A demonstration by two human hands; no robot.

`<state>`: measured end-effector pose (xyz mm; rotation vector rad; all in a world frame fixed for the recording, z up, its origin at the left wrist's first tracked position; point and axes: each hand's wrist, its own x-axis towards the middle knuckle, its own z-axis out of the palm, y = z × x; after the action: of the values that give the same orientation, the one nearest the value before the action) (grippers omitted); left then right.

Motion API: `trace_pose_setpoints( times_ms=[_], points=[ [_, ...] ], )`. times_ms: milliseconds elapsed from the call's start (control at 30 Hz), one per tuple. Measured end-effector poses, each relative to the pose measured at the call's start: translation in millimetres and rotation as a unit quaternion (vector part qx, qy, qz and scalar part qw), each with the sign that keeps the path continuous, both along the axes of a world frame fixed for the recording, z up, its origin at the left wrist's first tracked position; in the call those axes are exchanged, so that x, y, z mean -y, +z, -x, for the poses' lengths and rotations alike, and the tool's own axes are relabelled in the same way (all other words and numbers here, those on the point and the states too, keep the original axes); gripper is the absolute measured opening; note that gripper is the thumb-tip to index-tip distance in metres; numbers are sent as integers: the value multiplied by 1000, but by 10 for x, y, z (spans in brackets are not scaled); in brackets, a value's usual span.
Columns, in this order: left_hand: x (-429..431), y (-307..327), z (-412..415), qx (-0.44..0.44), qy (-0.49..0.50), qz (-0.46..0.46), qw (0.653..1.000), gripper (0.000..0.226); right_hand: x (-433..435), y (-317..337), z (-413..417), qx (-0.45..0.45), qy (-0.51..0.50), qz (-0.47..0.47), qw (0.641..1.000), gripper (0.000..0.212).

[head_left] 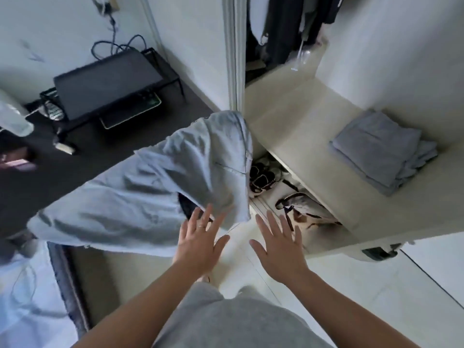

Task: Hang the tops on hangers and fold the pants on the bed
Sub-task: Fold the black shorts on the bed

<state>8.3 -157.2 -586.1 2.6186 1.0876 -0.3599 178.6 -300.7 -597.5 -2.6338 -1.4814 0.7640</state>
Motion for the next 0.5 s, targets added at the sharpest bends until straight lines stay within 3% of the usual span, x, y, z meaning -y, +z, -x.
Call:
trace_pose_setpoints(
  times_ms=[267,500],
  points=[
    [163,155,1420,-2,215,-13,977,63,-730,136,1084,-43,232,-46,971,66],
    [468,252,2780,12,407,-19,913,64,-1237,268,2366,-55,398,-64,913,67]
  ],
)
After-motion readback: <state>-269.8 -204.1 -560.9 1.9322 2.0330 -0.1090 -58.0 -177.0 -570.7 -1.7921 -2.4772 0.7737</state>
